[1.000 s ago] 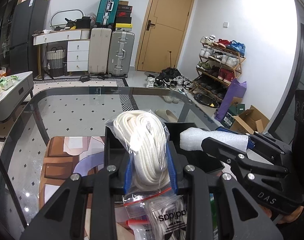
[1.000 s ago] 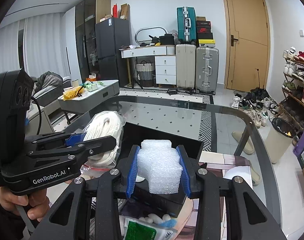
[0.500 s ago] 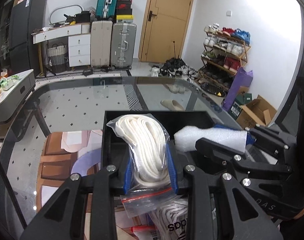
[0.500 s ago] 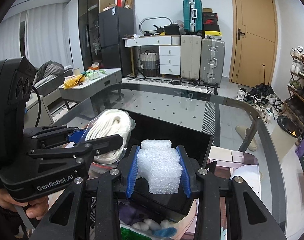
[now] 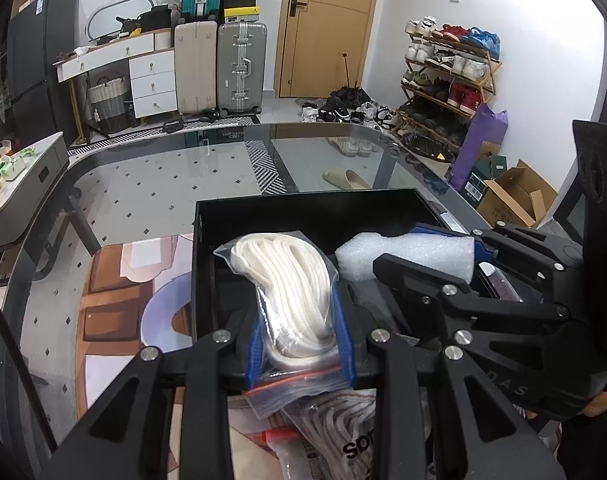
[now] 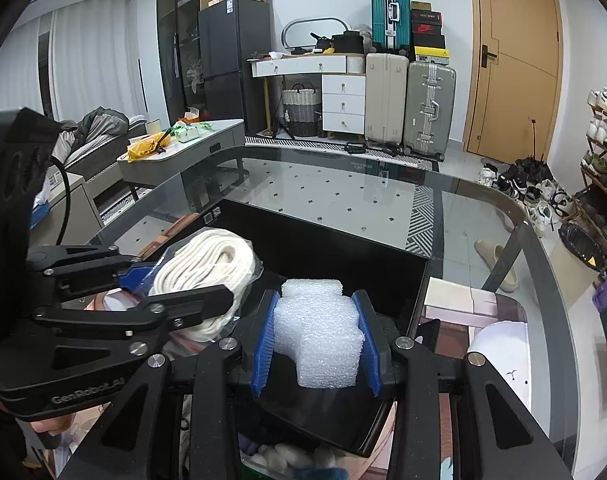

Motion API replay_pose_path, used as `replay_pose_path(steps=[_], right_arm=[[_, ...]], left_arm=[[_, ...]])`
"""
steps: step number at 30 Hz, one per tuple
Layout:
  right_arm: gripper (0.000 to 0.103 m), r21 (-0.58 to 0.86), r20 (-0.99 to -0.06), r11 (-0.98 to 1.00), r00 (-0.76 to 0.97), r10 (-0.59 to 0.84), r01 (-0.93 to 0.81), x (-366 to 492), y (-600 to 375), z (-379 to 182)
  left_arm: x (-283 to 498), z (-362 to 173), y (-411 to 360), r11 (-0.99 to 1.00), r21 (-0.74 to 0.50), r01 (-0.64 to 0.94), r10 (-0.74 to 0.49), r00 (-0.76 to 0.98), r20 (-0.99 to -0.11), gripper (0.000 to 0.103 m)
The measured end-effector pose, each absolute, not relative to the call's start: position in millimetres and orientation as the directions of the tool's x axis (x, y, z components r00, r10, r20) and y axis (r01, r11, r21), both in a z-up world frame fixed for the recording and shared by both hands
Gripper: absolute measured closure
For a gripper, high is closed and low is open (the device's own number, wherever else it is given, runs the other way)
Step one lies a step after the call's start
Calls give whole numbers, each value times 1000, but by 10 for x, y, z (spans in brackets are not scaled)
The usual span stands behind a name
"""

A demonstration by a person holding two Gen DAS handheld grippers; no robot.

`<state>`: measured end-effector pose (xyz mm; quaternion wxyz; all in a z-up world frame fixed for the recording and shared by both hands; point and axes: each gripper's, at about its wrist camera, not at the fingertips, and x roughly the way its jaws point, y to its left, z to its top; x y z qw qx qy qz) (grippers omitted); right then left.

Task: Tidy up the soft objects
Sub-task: 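Lower both items into the black box, open both tools and withdraw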

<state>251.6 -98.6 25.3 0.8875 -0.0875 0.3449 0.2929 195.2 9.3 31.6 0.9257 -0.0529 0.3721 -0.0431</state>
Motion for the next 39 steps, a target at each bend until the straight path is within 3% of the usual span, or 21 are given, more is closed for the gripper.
replay_pose_path(steps=[4,6,8,10,12,13,15,17,19,39], right_arm=[[61,37,-646,809,604,467,-586,2471,-1018,299],[50,34,-628,808,616,476,-589,2440,-1060,356],[47,25,-616,812,631,472,-583,2398,-1102,398],[37,25,-603,824,649,464,-566,2355,-1184,449],[21,33,-596,829,655,465,-558,2312,-1246,485],[17,35,-594,834,660,461,-551,2284,-1285,497],[7,33,-597,843,666,448,-537,2220,-1347,517],[2,44,-595,850,670,445,-526,2158,-1402,536],[1,75,-590,853,667,456,-517,2074,-1488,557],[1,106,-629,884,658,414,-456,1389,-1959,496]], left_arm=[[1948,331,109,989,-142,39,-126,727,-675,73],[1933,342,119,988,-148,42,-133,726,-675,69],[1908,378,125,987,-152,44,-134,735,-664,56],[1852,422,134,990,-139,28,-113,751,-650,47],[1820,456,136,989,-144,36,-121,759,-640,47],[1797,471,143,989,-141,38,-120,762,-636,45],[1745,502,161,991,-131,28,-106,767,-632,31],[1661,544,193,989,-145,28,-112,784,-611,9],[1567,592,217,990,-139,9,-90,803,-589,0],[915,628,283,992,-121,-39,-34,835,-549,0]])
